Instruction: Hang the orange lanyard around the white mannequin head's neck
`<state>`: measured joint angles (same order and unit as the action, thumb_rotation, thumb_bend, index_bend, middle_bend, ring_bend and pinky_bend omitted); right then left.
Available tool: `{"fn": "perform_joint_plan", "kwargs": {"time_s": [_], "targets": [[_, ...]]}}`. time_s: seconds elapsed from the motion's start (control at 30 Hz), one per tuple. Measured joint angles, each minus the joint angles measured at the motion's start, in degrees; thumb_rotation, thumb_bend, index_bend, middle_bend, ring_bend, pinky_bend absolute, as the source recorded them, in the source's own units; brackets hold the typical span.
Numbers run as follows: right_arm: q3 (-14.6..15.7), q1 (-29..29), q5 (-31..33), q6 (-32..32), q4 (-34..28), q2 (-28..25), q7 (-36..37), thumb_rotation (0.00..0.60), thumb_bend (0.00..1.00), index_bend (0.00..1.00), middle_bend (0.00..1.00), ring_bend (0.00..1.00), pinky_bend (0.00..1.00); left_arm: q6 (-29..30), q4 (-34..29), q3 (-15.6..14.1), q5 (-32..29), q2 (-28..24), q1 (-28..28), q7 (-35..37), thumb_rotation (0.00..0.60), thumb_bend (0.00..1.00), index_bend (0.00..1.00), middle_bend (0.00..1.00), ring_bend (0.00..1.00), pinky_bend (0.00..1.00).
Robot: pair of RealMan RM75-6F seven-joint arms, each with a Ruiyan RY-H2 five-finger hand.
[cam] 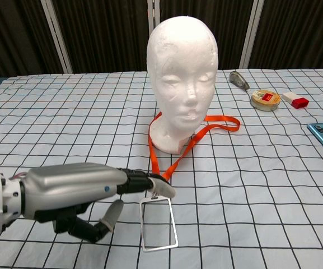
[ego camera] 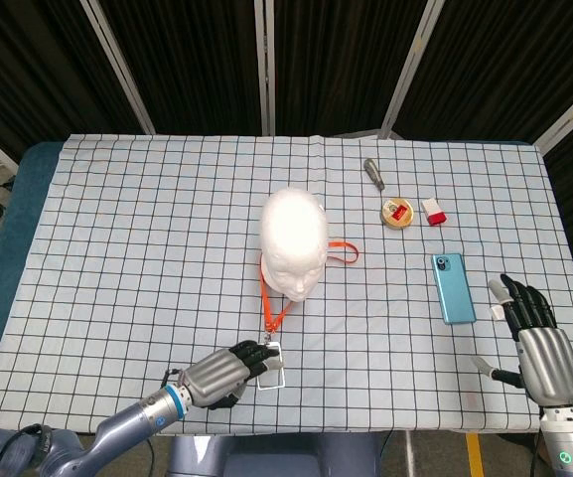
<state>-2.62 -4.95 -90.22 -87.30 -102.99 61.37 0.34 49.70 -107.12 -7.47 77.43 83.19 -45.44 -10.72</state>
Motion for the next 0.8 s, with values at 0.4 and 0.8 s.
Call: {"fn": "perform_joint_plan", "kwargs": {"time_s": [0.4,0.8], "targets": [[0.48,0.22,-1.12,0.03,-0.63,-0.22,0.32,0.600,0.00,0.00,0.00,0.00,0.00,14.84,4.13,-1.17,3.93,-10.19,9.51,6.51,0.600,0.00,0.00,0.00,0.00,0.00],[-0.48,-0.40,0.16,0.88,1.46,0.78,-0.80,0.600,0.00,0.00,0.00,0.00,0.00,40.17,4.40,-0.32,3.69,-13.56,27.69,2.53,0.600,0.00,0.00,0.00,0.00,0.00]]}}
